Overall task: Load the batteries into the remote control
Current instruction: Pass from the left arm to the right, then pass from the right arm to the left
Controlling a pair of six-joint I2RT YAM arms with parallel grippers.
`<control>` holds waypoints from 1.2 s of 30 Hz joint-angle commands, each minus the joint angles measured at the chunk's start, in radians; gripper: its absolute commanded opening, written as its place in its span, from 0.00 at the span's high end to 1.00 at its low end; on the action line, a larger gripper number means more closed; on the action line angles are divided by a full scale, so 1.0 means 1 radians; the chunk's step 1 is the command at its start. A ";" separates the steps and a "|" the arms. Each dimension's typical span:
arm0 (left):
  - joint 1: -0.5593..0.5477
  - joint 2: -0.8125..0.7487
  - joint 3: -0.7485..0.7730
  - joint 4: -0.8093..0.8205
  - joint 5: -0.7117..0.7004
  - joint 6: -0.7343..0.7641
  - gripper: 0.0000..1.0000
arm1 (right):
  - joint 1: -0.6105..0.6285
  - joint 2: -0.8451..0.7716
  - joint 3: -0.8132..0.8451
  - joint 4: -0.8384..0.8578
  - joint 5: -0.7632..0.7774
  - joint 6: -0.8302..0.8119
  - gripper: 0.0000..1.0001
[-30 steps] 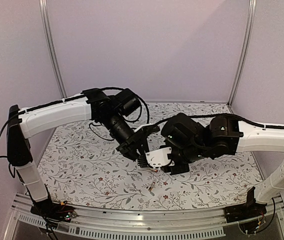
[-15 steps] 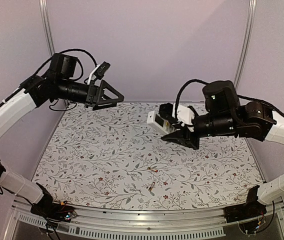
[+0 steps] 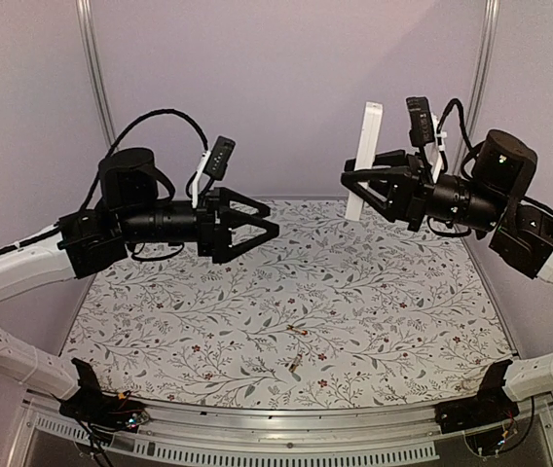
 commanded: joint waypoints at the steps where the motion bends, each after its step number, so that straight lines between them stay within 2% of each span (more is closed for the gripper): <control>1: -0.090 0.054 -0.005 0.247 0.032 0.070 0.04 | -0.016 0.021 -0.031 0.250 -0.096 0.224 0.78; 7: -0.166 0.145 0.072 0.253 0.031 0.125 0.17 | -0.018 0.066 -0.052 0.368 -0.141 0.327 0.78; 21: -0.215 0.262 0.203 0.281 0.025 0.106 0.27 | -0.020 0.111 -0.091 0.444 -0.166 0.383 0.78; 25: -0.215 0.279 0.216 0.293 0.024 0.100 0.42 | -0.018 0.121 -0.094 0.461 -0.174 0.391 0.78; 31: -0.213 0.290 0.230 0.285 0.009 0.094 0.60 | -0.021 0.124 -0.103 0.477 -0.175 0.401 0.77; 33: -0.211 0.287 0.226 0.291 0.006 0.093 0.69 | -0.022 0.124 -0.105 0.477 -0.173 0.401 0.77; 34: -0.211 0.285 0.226 0.288 0.003 0.096 0.75 | -0.026 0.124 -0.108 0.475 -0.171 0.401 0.76; 36: -0.211 0.279 0.227 0.264 -0.012 0.114 0.86 | -0.038 0.122 -0.116 0.475 -0.156 0.412 0.65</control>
